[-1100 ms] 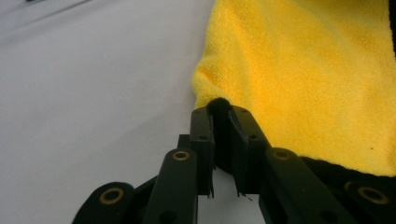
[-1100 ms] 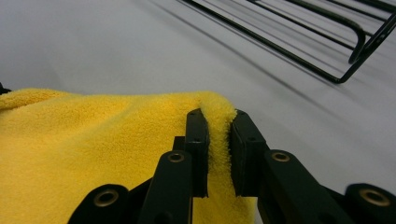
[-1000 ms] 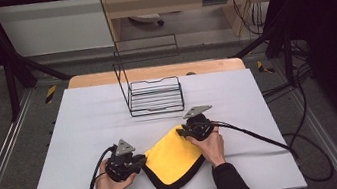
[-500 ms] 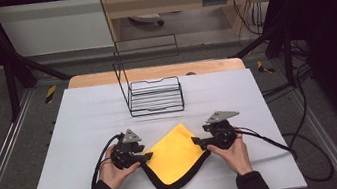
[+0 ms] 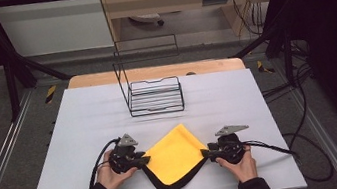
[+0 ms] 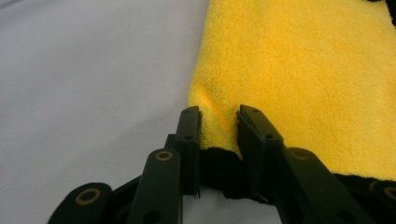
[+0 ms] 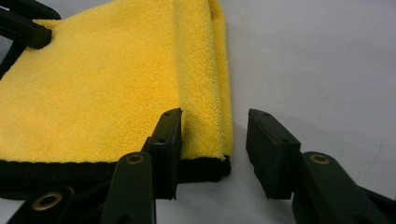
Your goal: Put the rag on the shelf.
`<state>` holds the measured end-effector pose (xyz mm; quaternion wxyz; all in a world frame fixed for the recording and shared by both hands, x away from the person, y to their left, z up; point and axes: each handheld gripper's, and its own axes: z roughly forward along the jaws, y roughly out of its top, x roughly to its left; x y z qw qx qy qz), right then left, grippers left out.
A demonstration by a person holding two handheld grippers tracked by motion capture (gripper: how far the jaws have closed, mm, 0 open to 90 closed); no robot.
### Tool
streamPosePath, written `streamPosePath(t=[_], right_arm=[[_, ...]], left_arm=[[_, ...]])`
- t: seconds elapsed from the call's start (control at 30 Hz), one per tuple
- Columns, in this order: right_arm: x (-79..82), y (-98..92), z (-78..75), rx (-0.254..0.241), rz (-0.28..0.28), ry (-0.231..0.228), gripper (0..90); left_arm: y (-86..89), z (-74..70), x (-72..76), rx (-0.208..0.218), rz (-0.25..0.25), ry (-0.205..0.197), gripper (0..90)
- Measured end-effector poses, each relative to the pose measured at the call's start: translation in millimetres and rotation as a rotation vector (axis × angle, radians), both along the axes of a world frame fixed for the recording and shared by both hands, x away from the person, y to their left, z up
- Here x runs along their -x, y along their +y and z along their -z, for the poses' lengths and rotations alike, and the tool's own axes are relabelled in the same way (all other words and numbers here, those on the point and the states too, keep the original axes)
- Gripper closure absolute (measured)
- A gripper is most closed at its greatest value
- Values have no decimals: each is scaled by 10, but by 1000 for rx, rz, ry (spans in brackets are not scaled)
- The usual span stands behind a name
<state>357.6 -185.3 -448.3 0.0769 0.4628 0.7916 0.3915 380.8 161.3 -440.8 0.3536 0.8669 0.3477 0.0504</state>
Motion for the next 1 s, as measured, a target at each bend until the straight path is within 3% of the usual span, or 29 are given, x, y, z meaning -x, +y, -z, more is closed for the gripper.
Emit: streamPosePath(t=[0.37, 0.5, 0.7, 0.83, 0.87, 1.0], right_arm=[[-3, 34, 25, -32, 22, 38, 753], [-32, 27, 4, -45, 10, 48, 803], [-130, 79, -137, -27, -4, -17, 816], [-221, 156, -185, -3, -22, -42, 817], [-323, 228, -190, 20, -36, -55, 818], [-501, 376, -170, 36, -57, -59, 818]], left_arm=[[-78, -31, 28, -37, -5, -7, 798], [-59, -38, 20, -19, -14, 6, 817], [13, -99, 73, 28, -45, 23, 825], [61, -140, 190, 40, -82, 0, 823], [78, -149, 215, 45, -90, -1, 822], [143, -148, 308, 69, -131, 6, 818]])
